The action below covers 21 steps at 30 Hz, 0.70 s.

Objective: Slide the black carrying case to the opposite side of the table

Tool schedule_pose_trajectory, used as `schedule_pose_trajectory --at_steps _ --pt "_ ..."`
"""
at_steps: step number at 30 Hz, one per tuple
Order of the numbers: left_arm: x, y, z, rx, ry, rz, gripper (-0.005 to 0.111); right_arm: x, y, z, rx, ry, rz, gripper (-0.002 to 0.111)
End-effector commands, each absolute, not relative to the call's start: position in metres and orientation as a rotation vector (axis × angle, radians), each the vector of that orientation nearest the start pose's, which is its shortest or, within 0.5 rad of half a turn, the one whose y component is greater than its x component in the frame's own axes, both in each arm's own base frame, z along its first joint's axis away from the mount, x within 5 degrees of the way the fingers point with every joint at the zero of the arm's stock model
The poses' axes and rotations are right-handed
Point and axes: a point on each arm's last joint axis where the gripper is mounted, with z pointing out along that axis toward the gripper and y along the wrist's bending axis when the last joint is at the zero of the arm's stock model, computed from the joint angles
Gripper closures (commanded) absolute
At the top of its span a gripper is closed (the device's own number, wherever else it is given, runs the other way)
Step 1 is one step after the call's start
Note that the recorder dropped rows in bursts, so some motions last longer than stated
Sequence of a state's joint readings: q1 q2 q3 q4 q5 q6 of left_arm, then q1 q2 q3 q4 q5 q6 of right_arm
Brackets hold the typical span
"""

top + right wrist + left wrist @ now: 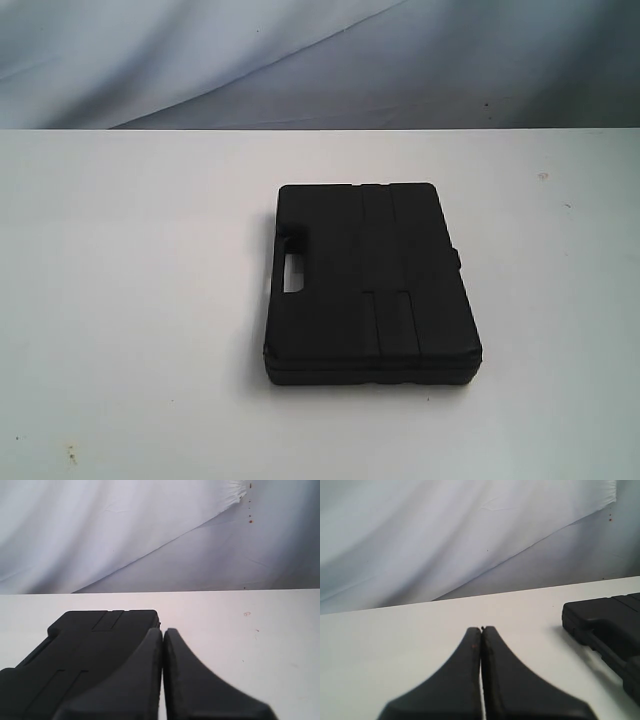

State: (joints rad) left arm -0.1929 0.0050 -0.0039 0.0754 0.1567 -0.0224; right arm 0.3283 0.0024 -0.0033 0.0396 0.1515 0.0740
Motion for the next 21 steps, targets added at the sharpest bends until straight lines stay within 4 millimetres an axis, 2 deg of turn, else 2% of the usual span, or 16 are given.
schedule_pose_trajectory --at_steps 1,13,21 --pt "0.0555 -0.0095 0.1992 0.187 1.627 -0.096 0.107 0.0533 0.0184 0.2006 -0.190 1.621 0.328 0.108" --pt "0.0555 -0.0095 0.1992 0.187 1.627 -0.096 0.107 0.0535 0.0178 0.2010 -0.244 1.606 0.263 0.108" --pt "0.0555 -0.0095 0.1992 0.187 1.627 -0.096 0.107 0.0545 0.0146 0.2012 -0.198 1.608 0.217 0.108"
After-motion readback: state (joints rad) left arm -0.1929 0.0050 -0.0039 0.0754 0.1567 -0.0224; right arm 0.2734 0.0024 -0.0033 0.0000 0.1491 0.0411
